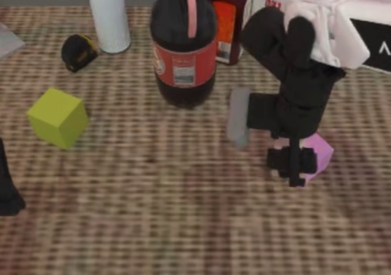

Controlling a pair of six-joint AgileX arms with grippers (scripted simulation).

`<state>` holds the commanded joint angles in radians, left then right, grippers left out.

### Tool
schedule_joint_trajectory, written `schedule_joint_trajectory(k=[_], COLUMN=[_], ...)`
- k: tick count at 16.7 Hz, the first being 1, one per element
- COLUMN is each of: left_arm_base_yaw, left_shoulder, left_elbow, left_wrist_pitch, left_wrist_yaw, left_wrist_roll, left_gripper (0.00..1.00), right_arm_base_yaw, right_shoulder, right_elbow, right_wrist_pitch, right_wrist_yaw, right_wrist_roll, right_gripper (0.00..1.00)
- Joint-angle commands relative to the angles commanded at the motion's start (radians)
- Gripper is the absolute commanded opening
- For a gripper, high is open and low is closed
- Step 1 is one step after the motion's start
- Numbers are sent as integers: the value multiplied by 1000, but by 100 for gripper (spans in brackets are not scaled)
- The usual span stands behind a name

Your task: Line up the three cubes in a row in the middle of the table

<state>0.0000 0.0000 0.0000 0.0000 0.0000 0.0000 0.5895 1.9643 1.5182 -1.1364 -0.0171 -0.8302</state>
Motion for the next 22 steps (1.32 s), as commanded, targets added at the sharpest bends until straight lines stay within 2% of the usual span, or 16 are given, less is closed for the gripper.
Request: schedule_joint_trajectory(k=[2, 4, 10, 16, 21, 22], left_arm_base_yaw=[0, 0, 0, 0, 0, 0], left_shoulder=[0, 0, 0, 0, 0, 0], left_elbow=[0, 0, 0, 0, 0, 0], left_wrist_pitch=[0, 0, 0, 0, 0, 0], left_wrist_yaw=[0, 0, 0, 0, 0, 0], left_wrist_roll=[0, 0, 0, 0, 0, 0], left_gripper=[100, 100, 100, 100, 100, 100], right_arm_base_yaw=[69, 100, 99, 101, 103, 103], right_shoulder=[-64, -94, -87, -21, -8, -8], right_elbow=[-75, -105, -118, -257, -281, -281], right_wrist_pitch=[23, 34, 49, 267, 297, 297], right_wrist_yaw=[-1, 0, 0, 0, 0, 0], right_wrist_roll=[-30, -45, -44, -41, -43, -43], right_gripper=[0, 0, 0, 0, 0, 8])
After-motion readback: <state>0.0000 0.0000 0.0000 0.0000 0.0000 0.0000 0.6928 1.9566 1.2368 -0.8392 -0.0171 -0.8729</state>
